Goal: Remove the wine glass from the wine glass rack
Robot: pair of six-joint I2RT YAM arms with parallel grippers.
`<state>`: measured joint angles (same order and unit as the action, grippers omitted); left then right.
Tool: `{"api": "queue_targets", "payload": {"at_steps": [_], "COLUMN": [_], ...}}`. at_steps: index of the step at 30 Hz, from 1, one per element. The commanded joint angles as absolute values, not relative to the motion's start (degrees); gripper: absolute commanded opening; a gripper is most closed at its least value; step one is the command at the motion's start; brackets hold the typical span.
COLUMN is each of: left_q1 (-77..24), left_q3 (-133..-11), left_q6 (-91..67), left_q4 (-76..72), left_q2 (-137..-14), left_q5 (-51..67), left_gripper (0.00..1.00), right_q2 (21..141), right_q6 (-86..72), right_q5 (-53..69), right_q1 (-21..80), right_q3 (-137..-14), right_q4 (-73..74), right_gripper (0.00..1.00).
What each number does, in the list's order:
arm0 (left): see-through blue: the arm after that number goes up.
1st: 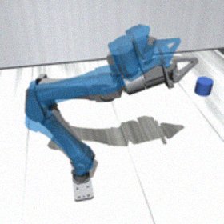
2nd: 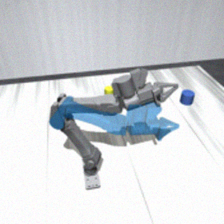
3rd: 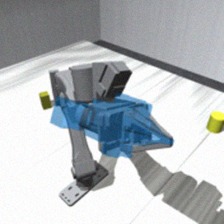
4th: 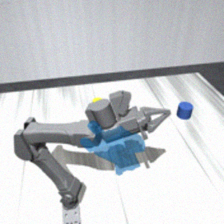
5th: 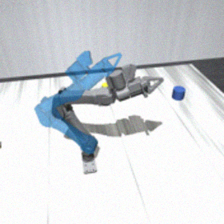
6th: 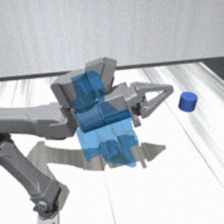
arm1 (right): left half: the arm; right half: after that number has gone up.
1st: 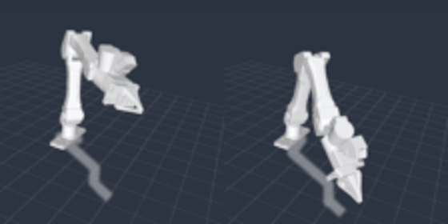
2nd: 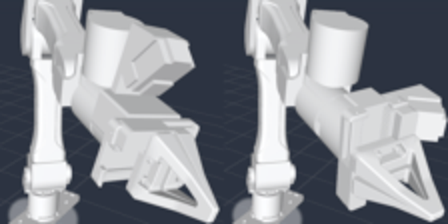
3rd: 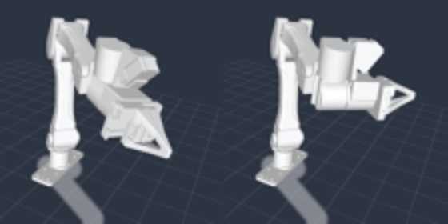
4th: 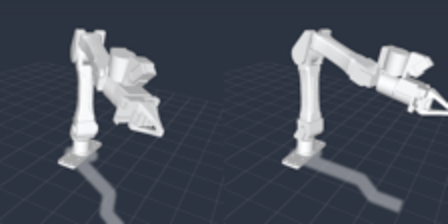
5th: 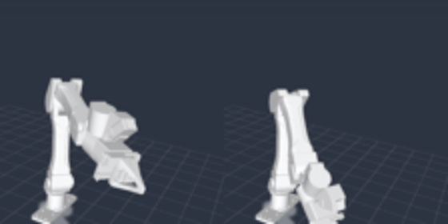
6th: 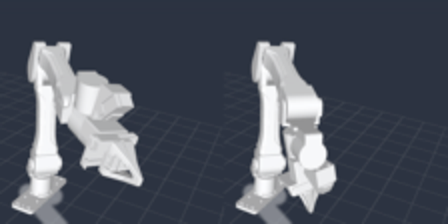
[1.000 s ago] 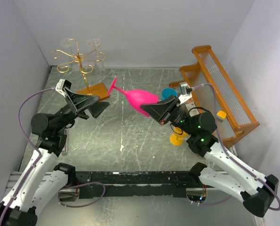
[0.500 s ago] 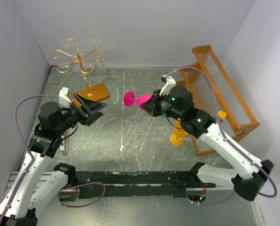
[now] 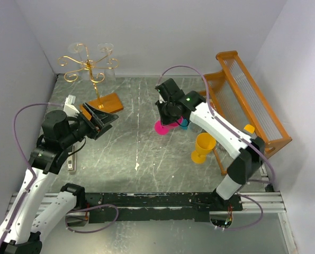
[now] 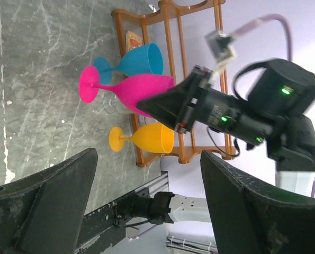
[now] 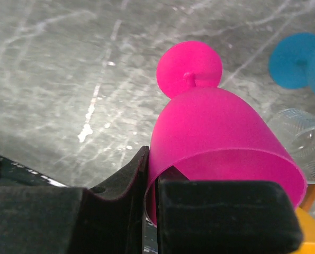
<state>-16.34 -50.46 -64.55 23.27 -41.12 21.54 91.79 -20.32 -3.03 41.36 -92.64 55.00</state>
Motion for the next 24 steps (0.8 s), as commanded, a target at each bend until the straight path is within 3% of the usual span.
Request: {"api": "queue_targets", "payload": {"at_steps": [1,16,19,24], "left_q1": [-16.61,-16.61,-16.61,-16.61], "left_q3": [-55.11,-72.76,-74.87,-76.34], "left_q6": [-60.68,-48.54,-47.01,-45.54], "left_q4": [27.47,44.68,47.21,49.17], "left_q2": [-40.55,-41.86,-41.62,-42.90], "left_q5": [19.30,10.27,7.76,6.33], "left_gripper": [0.89,0.90,0.91,0.92], "right_q2": [96.81,109.14,108.65,107.21], "right_q6": [-17.75,-15.35,-15.03,-14.39], "right_q5": [-4.20,-6.09,-5.89,-4.11], "right_q1": [38.24,34.64,34.67,34.69], "right_q3": [-95.20,-101.91,-101.33,-99.06], "right_q4": [62.74,63.62,62.78,60.82], "right_gripper": [0.07,0.10,0.18,0.42]}}
